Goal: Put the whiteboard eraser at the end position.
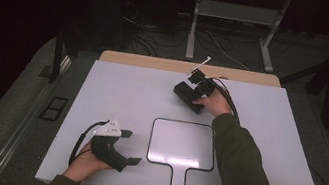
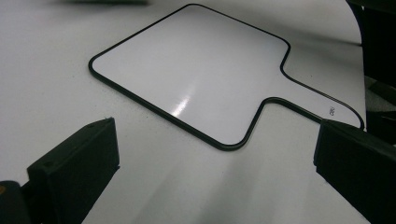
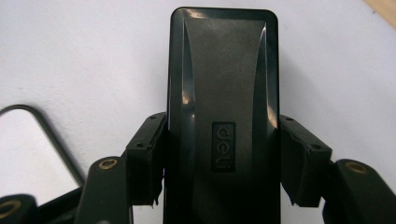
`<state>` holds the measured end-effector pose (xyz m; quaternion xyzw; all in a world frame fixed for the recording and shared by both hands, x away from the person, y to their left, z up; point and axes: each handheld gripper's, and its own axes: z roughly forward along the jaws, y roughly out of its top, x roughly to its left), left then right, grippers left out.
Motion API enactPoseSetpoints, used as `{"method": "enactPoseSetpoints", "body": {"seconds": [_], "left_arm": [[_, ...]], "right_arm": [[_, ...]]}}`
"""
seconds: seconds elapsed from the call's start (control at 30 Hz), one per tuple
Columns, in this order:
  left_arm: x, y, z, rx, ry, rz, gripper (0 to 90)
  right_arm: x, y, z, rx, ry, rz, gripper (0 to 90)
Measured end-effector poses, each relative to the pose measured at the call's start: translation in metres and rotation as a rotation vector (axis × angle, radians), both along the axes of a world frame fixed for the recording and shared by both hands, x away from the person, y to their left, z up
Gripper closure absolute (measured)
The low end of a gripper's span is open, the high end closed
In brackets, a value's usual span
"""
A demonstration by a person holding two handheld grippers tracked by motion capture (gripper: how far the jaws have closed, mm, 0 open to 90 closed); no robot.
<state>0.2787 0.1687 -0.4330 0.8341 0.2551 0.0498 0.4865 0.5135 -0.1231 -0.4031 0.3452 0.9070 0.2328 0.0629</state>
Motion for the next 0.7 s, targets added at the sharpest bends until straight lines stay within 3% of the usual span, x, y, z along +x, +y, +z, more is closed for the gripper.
{"method": "enactPoseSetpoints", "body": {"seconds": [0.3,0.7], "left_arm": [[0.0,0.0,0.0,-0.001,0.001,0.002,0.0],[0.0,0.001,0.0,-0.001,0.0,0.004,0.0]], "right_arm": [[0.007,-0.004,-0.015,-0.05,0.019,-0.011,38.3],[0.008,-0.002,-0.022,-0.057,0.026,-0.008,38.2]]}}
